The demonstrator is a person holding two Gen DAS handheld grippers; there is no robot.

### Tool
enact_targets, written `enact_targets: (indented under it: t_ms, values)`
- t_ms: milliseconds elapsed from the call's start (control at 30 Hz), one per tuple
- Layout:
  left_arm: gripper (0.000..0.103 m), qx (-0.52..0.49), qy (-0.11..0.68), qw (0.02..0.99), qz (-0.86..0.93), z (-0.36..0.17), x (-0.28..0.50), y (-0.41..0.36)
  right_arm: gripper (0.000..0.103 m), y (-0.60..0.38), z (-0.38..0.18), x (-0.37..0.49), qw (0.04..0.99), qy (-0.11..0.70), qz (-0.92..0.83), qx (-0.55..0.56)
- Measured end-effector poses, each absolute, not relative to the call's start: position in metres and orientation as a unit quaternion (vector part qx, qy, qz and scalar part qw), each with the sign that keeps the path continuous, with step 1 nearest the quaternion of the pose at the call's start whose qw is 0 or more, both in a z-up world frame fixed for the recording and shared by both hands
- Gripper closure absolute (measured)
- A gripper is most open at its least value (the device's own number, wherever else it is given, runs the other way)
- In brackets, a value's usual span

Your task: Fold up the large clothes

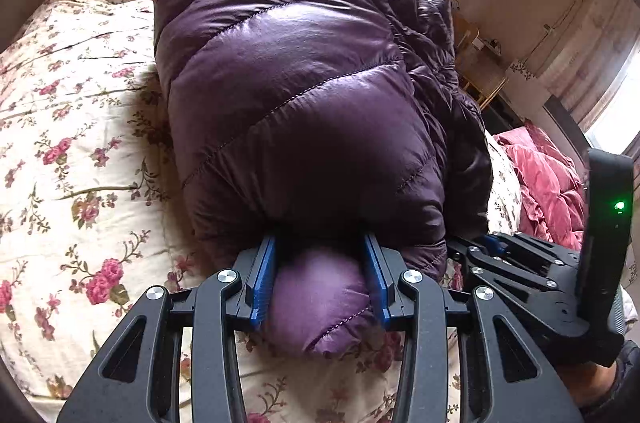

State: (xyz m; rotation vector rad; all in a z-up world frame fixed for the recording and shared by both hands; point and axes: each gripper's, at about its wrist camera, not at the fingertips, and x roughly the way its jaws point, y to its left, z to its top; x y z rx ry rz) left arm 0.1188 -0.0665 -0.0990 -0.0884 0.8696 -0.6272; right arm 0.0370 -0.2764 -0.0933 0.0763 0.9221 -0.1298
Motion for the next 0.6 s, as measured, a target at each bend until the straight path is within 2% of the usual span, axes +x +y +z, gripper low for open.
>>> enact_targets:
  t_ms: [67, 167, 333, 600]
  values:
    - [0.063, -0.046, 0.413, 0.859, -0.298, -0.096, 0.117, -0.065, 0.071, -0.275, -0.085, 0.031, 0.896, 0.437, -0.066, 0.035]
    - [0.063, -0.045, 0.409, 0.861, -0.298, -0.093, 0.115, -0.064, 0.059, -0.271, -0.069, 0.024, 0.901, 0.426, -0.075, 0.028]
    - [0.063, -0.042, 0.404, 0.864, -0.297, -0.09, 0.111, -0.063, 0.052, -0.264, -0.038, 0.012, 0.914, 0.399, -0.074, 0.029]
    - [0.063, -0.036, 0.4, 0.869, -0.291, -0.084, 0.105, -0.067, 0.052, -0.254, -0.015, 0.033, 0.927, 0.367, -0.065, 0.035]
